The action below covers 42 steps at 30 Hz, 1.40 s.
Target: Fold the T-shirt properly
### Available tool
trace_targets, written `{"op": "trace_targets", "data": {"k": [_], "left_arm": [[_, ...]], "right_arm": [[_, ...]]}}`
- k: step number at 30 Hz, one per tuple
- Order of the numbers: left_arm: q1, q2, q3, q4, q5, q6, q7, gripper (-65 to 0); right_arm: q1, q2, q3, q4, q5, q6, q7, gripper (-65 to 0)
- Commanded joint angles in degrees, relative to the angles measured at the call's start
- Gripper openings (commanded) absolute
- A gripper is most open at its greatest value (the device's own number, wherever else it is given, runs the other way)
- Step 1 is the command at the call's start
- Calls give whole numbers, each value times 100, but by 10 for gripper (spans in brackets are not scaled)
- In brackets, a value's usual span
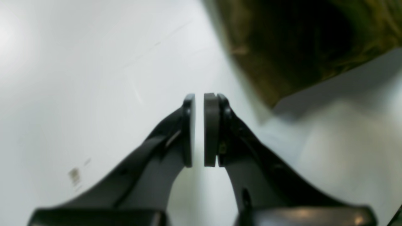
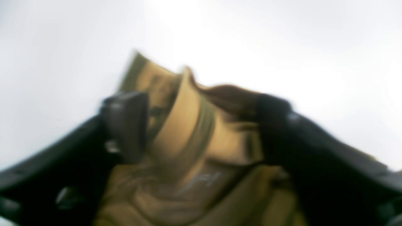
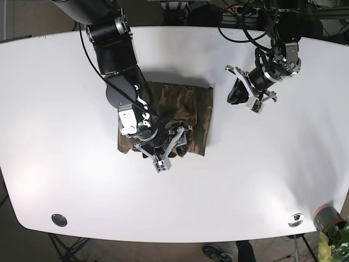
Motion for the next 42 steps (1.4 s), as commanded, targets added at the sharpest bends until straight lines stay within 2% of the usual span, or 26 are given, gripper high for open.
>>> {"op": "trace_targets", "data": {"k": [1,4,5,7,9,17,23,29,38,40,41,42], "left_arm": [[-249,37,132,-58,-75,-13,-136,-619],[-408,37,493,-295,75,13,-136,-619],[-487,45,607,-409,154,13,-136,-619],[-584,63,704,-550,216,13,-136,-619],[-689,63,809,-708,233,13,-136,-619],[-874,63,897,-1244,224,13,-162,-619],[-953,63,906,-1323,207,-13,-162,-619],[-926,63,906,-1086,198,-13,-145,-619],[-671,28,888,-497,198,-13,-145,-619],[-610,28,879,-471,198,-13,-145,-619],[-601,28,879,-436,198,-13,-145,-619],[-584,19,879,-392,198,-13,-145,-619]], "right_arm": [[143,-10,-8,101,72,31,135,-407],[143,-1,-8,101,72,31,126,-612],[143,-1,-8,101,72,31,117,-637],[135,-10,-8,127,125,31,117,-606],[135,-36,-8,136,134,31,100,-629],[-182,-362,-35,954,143,66,-331,-628],[-279,-484,-641,1296,143,40,-472,-626],[-138,-484,-773,839,143,31,-173,-625],[152,-484,-773,-321,143,31,917,-621],[152,-484,-773,-391,143,31,996,-598],[152,-484,-773,-391,143,31,1005,-560],[170,-484,-773,-383,143,31,1005,-491]]}}
